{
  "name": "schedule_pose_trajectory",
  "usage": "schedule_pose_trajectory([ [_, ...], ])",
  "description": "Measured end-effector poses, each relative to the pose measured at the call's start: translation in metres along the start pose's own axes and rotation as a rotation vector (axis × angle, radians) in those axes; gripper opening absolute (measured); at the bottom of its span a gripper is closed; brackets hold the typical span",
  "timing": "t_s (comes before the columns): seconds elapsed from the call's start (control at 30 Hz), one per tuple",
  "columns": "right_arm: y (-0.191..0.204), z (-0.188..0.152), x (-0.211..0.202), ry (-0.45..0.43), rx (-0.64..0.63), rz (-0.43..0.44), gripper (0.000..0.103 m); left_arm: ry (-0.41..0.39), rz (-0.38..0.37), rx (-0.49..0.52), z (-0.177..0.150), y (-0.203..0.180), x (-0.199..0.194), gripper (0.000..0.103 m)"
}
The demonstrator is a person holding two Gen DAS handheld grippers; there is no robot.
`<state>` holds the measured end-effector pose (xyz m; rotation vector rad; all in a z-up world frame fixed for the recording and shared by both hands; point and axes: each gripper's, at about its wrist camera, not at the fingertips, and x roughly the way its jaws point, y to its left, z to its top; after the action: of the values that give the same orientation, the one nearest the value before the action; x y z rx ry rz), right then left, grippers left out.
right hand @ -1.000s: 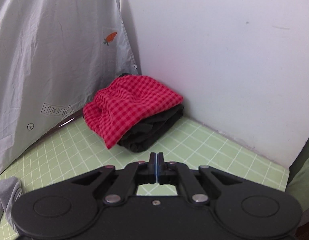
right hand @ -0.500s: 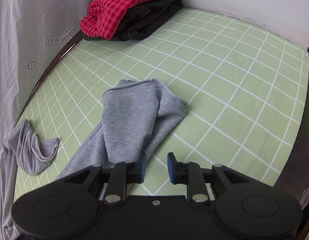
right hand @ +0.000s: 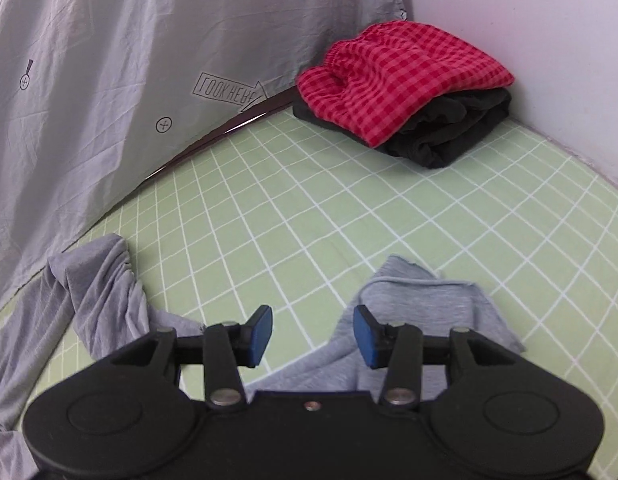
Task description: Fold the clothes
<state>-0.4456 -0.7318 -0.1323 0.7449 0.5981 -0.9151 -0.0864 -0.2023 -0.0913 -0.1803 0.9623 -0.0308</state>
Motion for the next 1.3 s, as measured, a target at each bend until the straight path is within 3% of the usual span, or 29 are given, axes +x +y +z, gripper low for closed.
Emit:
schedule_pose_trajectory([
  [0.1, 0.001, -0.001, 0.028, 0.053, 0.057, 0.010, 0.046, 0.062, -0.070, 0.073, -0.005, -0.052, 0.022, 0.060],
  [0.2, -0.011, -0.001, 0.035, 0.067, 0.063, -0.074, 0.046, 0.125, -0.096, 0.179, -0.016, -0.106, 0.046, 0.060],
  [0.37, -0.052, -0.002, 0.017, 0.048, 0.095, -0.212, 0.048, 0.168, -0.104, 0.313, -0.037, -0.153, 0.069, 0.060],
  [0.53, -0.083, -0.010, -0.007, 0.043, 0.170, -0.292, 0.050, 0.229, -0.087, 0.336, -0.048, -0.157, 0.082, 0.060],
  [0.67, -0.066, -0.002, -0.014, -0.001, 0.091, -0.298, 0.050, 0.250, -0.094, 0.334, -0.047, -0.159, 0.085, 0.060],
  [0.8, -0.043, 0.012, 0.005, 0.019, 0.024, -0.280, 0.050, 0.262, -0.096, 0.321, -0.045, -0.167, 0.088, 0.066],
  [0.97, -0.034, 0.016, 0.033, 0.093, 0.062, -0.277, 0.048, 0.278, -0.071, 0.318, -0.046, -0.175, 0.094, 0.071],
  [1.3, -0.030, 0.015, 0.038, 0.118, 0.057, -0.268, 0.046, 0.300, -0.004, 0.341, -0.051, -0.190, 0.098, 0.078],
])
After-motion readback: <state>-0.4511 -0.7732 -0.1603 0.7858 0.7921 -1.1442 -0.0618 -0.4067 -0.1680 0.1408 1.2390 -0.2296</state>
